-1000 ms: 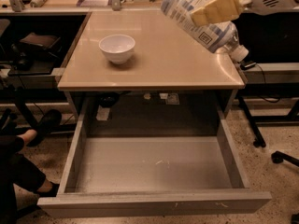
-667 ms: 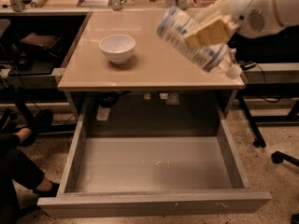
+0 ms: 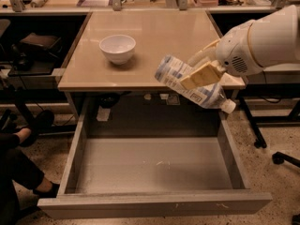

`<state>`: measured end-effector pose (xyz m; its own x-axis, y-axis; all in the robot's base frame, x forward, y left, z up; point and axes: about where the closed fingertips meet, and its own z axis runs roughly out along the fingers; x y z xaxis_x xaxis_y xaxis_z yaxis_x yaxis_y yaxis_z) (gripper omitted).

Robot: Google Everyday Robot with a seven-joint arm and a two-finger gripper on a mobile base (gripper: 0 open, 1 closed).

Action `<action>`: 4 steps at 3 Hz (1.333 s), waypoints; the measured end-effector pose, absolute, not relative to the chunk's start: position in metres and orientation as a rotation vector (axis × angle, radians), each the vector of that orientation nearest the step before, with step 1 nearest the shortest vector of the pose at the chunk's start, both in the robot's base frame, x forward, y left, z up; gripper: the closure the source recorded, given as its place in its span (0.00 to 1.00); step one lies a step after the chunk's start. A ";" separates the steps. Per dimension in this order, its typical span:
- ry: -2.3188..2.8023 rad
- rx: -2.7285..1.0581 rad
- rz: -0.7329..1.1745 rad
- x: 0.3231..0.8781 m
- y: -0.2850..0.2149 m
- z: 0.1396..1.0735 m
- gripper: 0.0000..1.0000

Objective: Place blue plastic bottle into top drawer

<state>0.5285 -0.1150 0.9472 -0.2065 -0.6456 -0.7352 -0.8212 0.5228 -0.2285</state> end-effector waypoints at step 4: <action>2.276 -1.255 0.157 0.526 -0.116 0.624 1.00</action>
Offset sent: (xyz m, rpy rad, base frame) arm 0.0134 0.0033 -0.3476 -0.2942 0.2392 -0.1156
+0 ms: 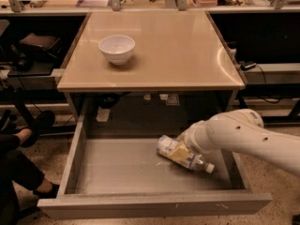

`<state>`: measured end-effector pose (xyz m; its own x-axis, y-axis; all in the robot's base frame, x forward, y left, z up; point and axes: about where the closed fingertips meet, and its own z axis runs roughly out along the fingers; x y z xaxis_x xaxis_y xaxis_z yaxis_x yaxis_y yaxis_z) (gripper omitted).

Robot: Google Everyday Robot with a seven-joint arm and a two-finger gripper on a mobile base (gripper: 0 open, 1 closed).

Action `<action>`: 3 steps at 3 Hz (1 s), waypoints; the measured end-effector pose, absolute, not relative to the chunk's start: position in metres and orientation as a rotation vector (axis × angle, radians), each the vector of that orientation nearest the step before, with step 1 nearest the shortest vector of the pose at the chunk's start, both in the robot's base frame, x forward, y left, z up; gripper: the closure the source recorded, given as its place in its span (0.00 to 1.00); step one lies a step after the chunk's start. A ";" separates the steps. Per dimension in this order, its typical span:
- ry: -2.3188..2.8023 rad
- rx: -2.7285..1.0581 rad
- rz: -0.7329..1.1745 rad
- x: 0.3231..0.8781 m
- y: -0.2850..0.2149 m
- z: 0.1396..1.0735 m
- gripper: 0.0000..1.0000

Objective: Place blue plastic bottle into top drawer

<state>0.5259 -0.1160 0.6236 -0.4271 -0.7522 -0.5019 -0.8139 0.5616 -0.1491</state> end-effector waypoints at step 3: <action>2.276 -1.255 0.157 0.526 -0.116 0.629 0.34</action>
Offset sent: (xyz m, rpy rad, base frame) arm 0.0000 0.0000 0.0045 0.0000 0.0000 0.0000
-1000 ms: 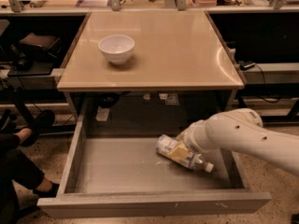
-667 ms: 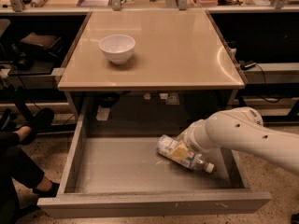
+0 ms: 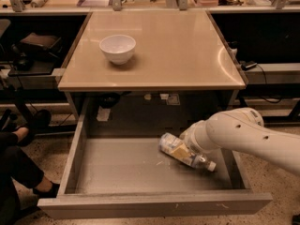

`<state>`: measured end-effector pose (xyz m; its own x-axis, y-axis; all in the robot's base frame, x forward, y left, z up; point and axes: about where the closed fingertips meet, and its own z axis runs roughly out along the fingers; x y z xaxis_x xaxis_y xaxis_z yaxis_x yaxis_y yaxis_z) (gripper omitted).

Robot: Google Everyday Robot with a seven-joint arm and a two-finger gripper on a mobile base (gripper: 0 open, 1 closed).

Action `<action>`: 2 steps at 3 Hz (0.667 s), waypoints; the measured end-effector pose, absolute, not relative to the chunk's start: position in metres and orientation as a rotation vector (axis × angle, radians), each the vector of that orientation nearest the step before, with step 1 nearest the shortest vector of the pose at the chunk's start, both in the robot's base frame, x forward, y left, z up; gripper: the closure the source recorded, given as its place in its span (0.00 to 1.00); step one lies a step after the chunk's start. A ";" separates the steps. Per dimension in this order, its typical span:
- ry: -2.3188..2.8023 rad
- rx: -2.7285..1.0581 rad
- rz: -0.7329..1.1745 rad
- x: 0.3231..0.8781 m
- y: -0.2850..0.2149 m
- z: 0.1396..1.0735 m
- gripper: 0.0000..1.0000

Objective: Place blue plastic bottle into top drawer

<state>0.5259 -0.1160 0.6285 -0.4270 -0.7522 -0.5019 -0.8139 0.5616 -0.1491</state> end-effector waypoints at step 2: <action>2.276 -1.255 0.157 0.526 -0.116 0.629 0.00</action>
Offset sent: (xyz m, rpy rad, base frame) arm 0.0000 0.0000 0.0000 0.0000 0.0000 0.0000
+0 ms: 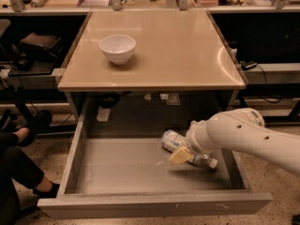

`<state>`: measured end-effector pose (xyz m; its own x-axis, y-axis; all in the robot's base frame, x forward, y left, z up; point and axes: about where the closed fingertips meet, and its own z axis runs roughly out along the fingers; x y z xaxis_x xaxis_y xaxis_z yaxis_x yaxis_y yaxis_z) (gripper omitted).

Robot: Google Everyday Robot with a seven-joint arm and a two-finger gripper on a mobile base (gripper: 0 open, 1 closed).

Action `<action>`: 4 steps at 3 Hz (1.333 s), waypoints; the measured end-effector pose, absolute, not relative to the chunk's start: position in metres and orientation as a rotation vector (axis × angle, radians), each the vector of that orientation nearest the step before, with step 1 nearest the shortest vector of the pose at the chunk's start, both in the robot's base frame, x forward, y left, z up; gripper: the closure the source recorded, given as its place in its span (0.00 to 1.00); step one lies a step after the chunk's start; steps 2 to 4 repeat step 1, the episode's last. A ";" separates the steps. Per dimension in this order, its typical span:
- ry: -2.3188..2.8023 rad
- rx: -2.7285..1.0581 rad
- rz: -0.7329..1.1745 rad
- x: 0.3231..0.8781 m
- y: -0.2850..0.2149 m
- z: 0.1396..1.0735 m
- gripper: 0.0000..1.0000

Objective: Place blue plastic bottle into top drawer

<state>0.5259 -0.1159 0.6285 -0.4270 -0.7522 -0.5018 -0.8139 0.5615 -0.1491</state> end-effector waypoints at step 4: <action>2.276 -1.255 0.157 0.526 -0.116 0.629 0.00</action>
Offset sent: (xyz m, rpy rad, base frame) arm 0.0000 0.0000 0.0000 0.0000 0.0000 0.0000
